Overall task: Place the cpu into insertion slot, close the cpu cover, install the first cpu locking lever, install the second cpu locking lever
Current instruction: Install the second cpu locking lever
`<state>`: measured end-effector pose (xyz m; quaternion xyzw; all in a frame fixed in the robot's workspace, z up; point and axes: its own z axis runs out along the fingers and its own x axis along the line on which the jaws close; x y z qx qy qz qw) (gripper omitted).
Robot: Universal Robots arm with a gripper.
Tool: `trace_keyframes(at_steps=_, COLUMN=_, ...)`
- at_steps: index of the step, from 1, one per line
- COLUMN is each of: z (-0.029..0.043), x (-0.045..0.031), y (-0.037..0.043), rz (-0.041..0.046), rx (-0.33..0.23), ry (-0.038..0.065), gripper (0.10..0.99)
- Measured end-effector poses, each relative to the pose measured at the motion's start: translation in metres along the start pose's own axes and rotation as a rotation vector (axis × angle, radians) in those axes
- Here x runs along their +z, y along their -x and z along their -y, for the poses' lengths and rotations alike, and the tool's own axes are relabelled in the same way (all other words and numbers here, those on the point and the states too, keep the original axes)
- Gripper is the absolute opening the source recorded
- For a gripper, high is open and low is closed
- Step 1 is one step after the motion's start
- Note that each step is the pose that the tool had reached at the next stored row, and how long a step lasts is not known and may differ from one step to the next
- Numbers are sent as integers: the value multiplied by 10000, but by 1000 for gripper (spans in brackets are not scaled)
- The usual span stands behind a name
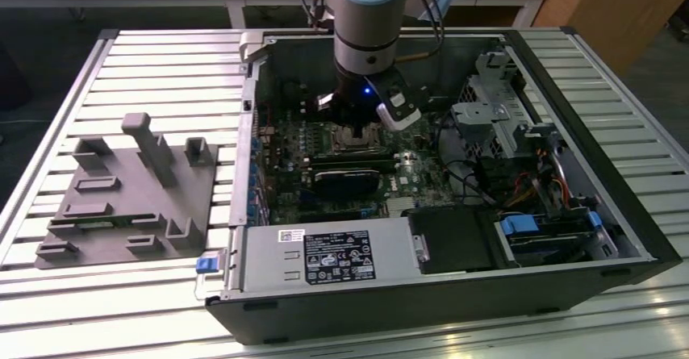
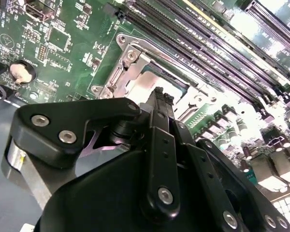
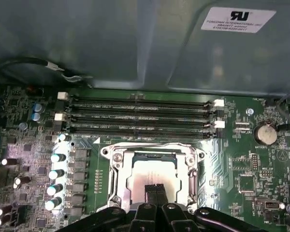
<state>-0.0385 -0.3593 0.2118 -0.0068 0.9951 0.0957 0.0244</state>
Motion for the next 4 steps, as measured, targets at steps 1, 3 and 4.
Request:
trace_keyframes(at_steps=1, z=-2, x=0, y=0, rz=0, rx=0, ry=0, gripper=106)
trace_keyframes(at_steps=3, z=-4, x=1, y=0, rz=0, rx=0, ry=0, gripper=106)
trace_keyframes(at_steps=4, z=-4, x=1, y=0, rz=0, rx=0, ry=0, gripper=106)
